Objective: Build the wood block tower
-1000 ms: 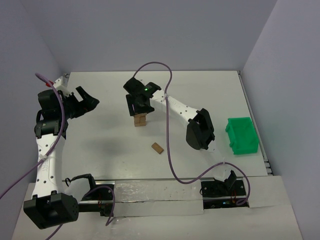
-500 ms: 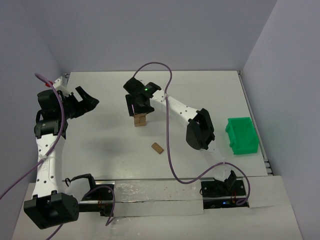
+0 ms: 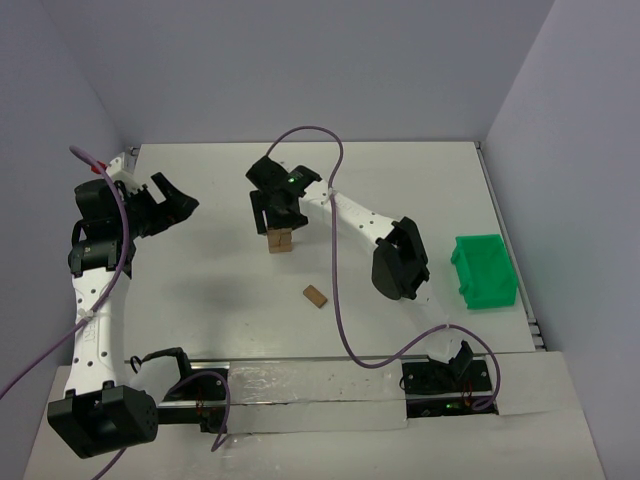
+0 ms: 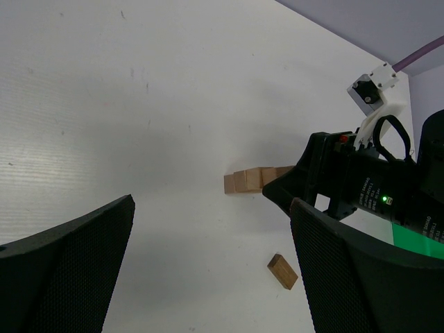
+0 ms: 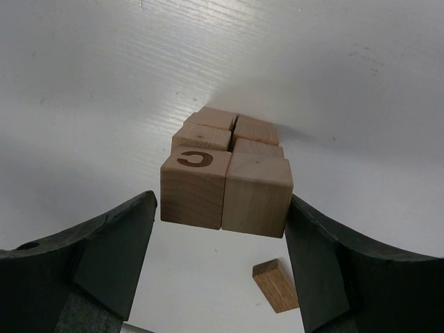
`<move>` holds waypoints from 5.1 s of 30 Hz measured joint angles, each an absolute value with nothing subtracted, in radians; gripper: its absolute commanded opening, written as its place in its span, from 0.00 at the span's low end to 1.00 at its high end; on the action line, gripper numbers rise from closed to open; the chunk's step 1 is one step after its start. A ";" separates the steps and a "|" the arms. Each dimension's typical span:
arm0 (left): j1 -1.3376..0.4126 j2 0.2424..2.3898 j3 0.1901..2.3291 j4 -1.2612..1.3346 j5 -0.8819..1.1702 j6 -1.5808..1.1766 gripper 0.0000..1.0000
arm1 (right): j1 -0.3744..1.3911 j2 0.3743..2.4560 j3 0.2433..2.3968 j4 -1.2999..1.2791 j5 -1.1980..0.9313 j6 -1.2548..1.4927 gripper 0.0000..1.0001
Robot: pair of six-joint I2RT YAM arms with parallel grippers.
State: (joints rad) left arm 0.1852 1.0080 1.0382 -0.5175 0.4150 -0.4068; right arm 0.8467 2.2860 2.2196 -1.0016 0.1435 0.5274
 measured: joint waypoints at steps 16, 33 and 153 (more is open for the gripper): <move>0.191 1.008 1.038 -0.512 0.424 -0.407 0.99 | 0.849 2.286 2.219 -1.000 0.152 0.536 1.00; 0.198 1.008 1.030 -0.511 0.425 -0.407 0.99 | 0.859 2.292 2.219 -1.000 0.178 0.564 1.00; 0.277 1.006 0.956 -0.485 0.499 -0.406 0.99 | 0.898 2.379 2.225 -0.972 0.314 0.606 0.81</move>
